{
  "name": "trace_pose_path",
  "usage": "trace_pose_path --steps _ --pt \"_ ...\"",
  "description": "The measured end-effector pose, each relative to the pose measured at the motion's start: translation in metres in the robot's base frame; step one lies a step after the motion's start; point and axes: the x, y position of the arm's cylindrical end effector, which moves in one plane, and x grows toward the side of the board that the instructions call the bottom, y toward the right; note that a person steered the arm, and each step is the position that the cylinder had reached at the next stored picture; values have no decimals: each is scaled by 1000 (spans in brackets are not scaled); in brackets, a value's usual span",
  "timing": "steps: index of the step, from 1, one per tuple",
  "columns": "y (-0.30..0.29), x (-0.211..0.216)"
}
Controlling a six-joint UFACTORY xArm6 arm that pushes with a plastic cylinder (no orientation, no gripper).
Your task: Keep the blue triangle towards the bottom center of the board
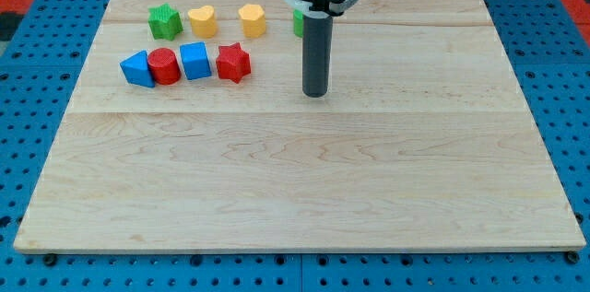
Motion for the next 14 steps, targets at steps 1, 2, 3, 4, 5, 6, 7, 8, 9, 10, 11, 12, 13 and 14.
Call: trace_pose_path --steps 1,2,3,4,5,6,7,8,9,10,11,12,13,14 --pt "-2 37" --pt "-22 62" --pt "-77 73" --pt "-143 74" --pt "-195 56" --pt "-259 29" --pt "-317 5" --pt "-326 -18" --pt "-316 -52" --pt "-295 -65" --pt "-244 -32" --pt "-190 -17" --pt "-152 -14" --pt "-120 13"
